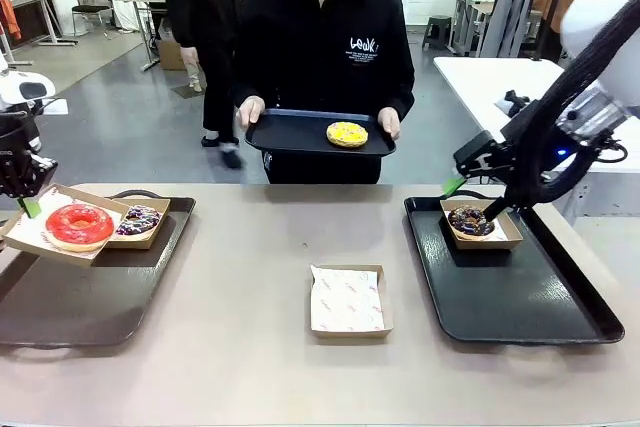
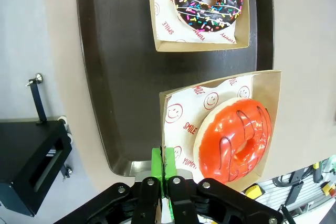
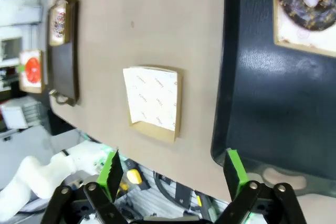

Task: Individually package the donuts and arrange them on the tray.
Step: Place the picked Paper togo box on the Handle tray while simultaneously picking up another Paper togo box from the table with the other hand.

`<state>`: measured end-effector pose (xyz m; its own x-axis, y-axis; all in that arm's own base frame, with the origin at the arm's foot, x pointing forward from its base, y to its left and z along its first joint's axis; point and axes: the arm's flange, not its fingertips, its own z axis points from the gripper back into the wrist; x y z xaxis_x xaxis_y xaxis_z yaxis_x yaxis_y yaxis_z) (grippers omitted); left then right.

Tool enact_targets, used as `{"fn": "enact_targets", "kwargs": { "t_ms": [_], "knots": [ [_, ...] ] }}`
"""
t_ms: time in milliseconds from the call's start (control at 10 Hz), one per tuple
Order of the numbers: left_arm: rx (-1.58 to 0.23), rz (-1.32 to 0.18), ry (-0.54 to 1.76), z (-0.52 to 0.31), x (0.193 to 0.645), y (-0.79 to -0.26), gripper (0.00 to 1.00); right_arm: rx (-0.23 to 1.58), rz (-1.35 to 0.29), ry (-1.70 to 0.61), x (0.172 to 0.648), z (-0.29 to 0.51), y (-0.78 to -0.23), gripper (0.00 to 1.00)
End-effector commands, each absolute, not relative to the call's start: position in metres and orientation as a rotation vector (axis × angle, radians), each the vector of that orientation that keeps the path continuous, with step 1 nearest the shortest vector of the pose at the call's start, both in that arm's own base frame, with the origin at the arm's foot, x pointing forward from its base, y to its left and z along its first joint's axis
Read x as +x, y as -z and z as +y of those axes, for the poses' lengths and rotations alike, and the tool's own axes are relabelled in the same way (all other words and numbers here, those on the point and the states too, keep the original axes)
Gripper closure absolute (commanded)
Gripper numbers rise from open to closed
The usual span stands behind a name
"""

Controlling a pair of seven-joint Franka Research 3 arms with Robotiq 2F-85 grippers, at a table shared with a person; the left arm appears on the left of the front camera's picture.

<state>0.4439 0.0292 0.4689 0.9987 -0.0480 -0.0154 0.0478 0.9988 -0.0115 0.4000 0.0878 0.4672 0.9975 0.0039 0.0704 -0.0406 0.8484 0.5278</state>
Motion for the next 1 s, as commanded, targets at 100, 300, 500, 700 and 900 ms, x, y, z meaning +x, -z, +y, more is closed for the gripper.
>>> {"fn": "enact_targets", "kwargs": {
  "t_ms": [100, 300, 500, 700, 900],
  "knots": [
    [-0.026, -0.002, 0.070, 0.061, 0.410, -0.472, 0.99, 0.330, -0.009, -0.029, 0.384, 0.166, -0.476, 0.00],
    [-0.018, -0.003, 0.050, 0.076, 0.394, -0.463, 0.99, 0.242, 0.006, -0.011, 0.382, 0.205, -0.464, 0.00],
    [-0.020, 0.003, 0.030, 0.090, 0.384, -0.450, 0.99, 0.140, 0.001, 0.054, 0.383, 0.232, -0.438, 0.00],
    [-0.023, 0.011, 0.022, 0.094, 0.382, -0.442, 0.99, 0.112, 0.009, 0.092, 0.380, 0.246, -0.415, 0.00],
    [-0.044, 0.029, -0.001, 0.090, 0.384, -0.445, 0.99, 0.114, 0.015, 0.053, 0.377, 0.259, -0.390, 0.00]
  ]
}}
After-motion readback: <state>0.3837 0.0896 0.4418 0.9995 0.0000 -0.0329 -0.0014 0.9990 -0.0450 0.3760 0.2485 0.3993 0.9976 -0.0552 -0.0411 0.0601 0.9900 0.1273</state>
